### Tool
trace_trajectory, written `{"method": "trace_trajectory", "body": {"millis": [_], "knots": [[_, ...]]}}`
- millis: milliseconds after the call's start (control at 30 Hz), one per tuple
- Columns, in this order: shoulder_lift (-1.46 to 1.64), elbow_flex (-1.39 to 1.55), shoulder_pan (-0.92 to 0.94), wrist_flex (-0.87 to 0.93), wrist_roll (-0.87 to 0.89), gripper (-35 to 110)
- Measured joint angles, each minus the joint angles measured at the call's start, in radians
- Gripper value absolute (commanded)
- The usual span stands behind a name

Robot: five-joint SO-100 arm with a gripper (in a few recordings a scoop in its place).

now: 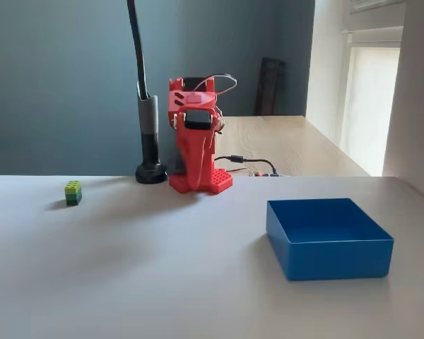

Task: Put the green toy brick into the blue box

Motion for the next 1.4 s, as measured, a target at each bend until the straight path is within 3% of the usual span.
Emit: {"method": "trace_trajectory", "body": {"millis": [767,1100,1400], "knots": [[-1.031,-0.469,0.270,-0.084,0.179,0],[-1.097,-0.541,0.368,-0.086,0.204,2],[-1.118,-0.541,0.575,-0.086,0.192,9]]}}
